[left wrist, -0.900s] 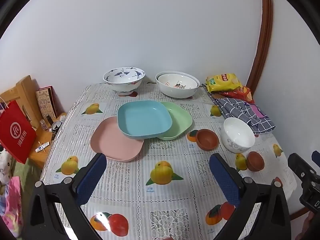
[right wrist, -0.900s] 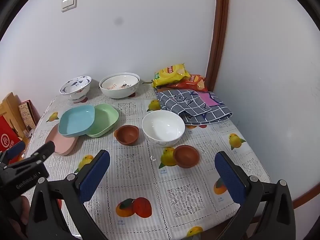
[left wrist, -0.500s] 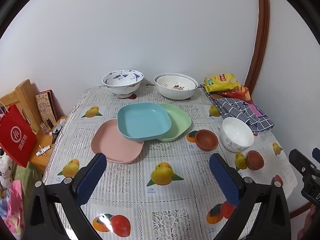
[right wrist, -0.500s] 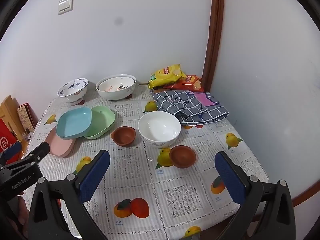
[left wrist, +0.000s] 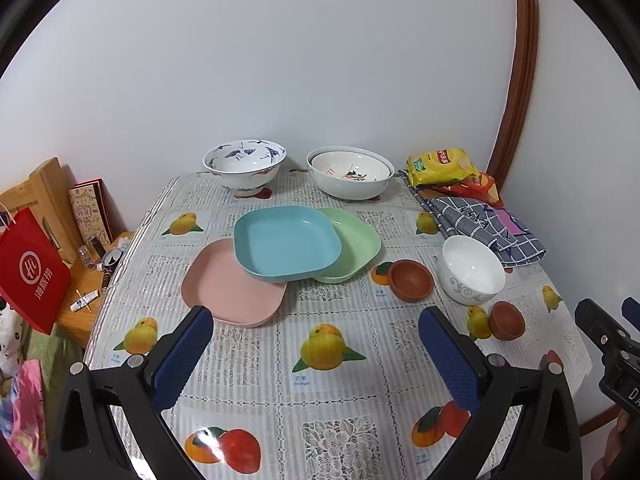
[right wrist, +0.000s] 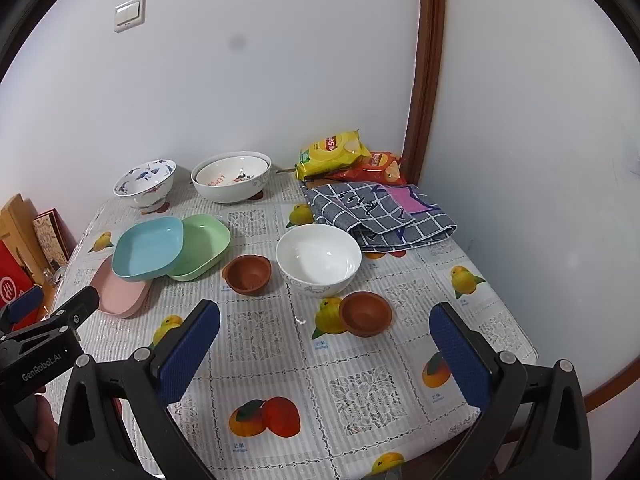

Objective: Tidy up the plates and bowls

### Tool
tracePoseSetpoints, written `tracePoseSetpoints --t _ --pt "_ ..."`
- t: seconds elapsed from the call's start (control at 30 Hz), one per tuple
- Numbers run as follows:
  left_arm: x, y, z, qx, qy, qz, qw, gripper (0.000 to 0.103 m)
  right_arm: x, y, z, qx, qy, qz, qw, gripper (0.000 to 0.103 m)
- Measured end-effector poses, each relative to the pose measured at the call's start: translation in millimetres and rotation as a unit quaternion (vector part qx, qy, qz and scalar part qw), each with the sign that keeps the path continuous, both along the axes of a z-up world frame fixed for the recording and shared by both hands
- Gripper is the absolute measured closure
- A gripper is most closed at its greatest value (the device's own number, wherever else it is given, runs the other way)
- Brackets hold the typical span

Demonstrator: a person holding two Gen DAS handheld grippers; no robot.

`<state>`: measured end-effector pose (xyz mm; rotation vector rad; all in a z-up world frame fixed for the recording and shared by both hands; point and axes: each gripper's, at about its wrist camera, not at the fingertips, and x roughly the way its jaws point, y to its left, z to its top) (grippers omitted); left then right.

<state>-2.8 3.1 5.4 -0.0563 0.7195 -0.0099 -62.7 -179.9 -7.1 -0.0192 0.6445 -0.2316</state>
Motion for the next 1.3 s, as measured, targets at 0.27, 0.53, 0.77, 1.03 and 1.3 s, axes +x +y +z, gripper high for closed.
tracePoseSetpoints --t 0.27,0.53,0.77,1.03,1.3 --pt "2.2 -1.6 9.1 0.008 0.0 -0.003 1.0 0.0 0.7 0.0 8.4 0.002 -0.011 0.002 1.0 0.0" --pt "-3.7 -3.7 14.1 0.008 -0.01 -0.006 0.9999 0.0 -5.3 -3.7 8.5 0.014 -0.015 -0.001 1.0 0.0" --pt "-5.8 -4.0 14.6 0.011 -0.013 -0.006 0.9998 0.0 -8.8 -3.8 12.0 0.014 -0.019 -0.004 1.0 0.0" --pt "-6.7 0.3 13.1 0.009 -0.012 -0.002 0.9999 0.0 -8.8 -2.5 11.7 0.015 -0.019 -0.003 1.0 0.0" --pt "-6.8 -0.3 12.1 0.008 -0.012 -0.003 0.9999 0.0 -6.4 -1.9 8.4 0.018 -0.016 -0.002 1.0 0.0"
